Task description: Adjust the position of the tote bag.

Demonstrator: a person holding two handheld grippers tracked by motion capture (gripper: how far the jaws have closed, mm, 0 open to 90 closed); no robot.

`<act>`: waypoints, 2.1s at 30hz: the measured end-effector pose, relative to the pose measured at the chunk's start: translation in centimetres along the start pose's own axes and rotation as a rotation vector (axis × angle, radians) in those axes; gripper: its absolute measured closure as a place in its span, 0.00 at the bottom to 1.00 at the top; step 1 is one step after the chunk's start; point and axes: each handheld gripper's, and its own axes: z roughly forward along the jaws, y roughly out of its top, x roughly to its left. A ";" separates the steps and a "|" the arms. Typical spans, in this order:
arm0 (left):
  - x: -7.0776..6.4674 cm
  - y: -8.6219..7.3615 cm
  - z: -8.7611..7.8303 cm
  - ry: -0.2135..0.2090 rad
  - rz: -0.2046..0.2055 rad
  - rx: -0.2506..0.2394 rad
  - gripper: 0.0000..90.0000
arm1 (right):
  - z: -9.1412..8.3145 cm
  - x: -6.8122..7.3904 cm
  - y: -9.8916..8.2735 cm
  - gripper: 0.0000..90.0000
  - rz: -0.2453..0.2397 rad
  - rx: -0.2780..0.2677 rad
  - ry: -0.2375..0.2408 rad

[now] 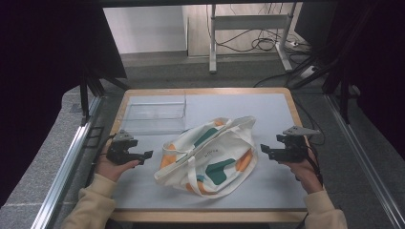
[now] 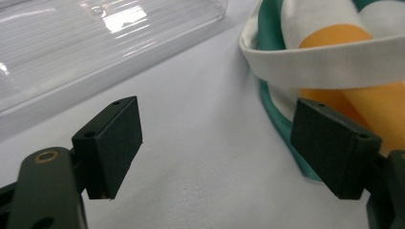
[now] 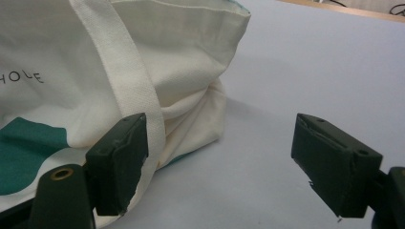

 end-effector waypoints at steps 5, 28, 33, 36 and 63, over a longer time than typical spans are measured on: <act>-0.4 0.2 -0.2 -0.019 -0.012 -0.023 0.25 | 0.3 0.0 0.0 0.23 -0.008 0.009 0.017; -4.0 2.1 -4.3 -0.124 0.036 -0.083 0.31 | 0.8 0.4 0.3 0.24 -0.039 0.031 0.030; -5.4 2.7 -5.3 -0.166 0.074 -0.098 0.32 | 0.6 0.4 0.2 0.24 -0.030 0.029 0.026; -6.2 2.8 -5.8 -0.203 0.083 -0.105 0.33 | 0.7 0.5 0.1 0.24 -0.030 0.033 0.026; -10.1 2.0 -2.8 -0.318 0.201 0.108 0.74 | 0.8 0.3 -0.1 0.24 -0.028 0.038 0.020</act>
